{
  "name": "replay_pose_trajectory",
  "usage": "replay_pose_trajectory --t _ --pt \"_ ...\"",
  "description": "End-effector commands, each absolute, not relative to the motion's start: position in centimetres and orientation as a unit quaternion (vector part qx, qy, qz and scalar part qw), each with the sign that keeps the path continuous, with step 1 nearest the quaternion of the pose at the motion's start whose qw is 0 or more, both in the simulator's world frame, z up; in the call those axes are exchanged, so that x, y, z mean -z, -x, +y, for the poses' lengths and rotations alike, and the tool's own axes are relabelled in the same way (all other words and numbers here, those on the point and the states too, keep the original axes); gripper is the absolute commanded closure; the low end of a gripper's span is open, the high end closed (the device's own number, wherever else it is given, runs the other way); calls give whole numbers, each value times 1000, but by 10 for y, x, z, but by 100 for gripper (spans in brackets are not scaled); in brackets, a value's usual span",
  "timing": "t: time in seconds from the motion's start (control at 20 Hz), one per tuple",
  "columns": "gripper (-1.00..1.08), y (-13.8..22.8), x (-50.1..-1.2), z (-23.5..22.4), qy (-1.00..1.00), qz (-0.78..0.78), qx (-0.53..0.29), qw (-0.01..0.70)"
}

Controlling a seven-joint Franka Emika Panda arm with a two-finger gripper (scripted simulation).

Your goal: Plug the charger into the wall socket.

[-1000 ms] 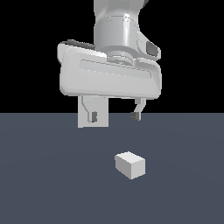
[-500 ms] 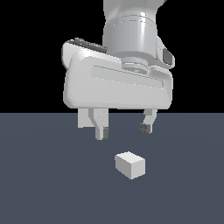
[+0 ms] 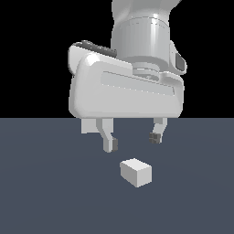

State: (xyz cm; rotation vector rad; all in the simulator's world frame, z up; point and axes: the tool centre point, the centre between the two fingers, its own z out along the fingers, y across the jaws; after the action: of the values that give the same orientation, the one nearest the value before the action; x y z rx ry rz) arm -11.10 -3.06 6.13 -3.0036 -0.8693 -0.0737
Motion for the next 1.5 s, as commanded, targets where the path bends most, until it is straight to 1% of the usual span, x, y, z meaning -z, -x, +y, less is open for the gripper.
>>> replay_pose_trajectory --t 0.0,0.3,0.8,1.1,1.15,1.45 --pt "-92 110 -62 -30 961 -277 24 7" --pt "-92 111 -58 -30 960 -277 24 7" --pt "-92 111 -20 -30 961 -277 23 7" --pt "-92 111 -12 -30 961 -277 23 7" --pt "108 111 -12 -30 961 -277 23 7" --pt "108 111 -12 -30 961 -277 23 7"
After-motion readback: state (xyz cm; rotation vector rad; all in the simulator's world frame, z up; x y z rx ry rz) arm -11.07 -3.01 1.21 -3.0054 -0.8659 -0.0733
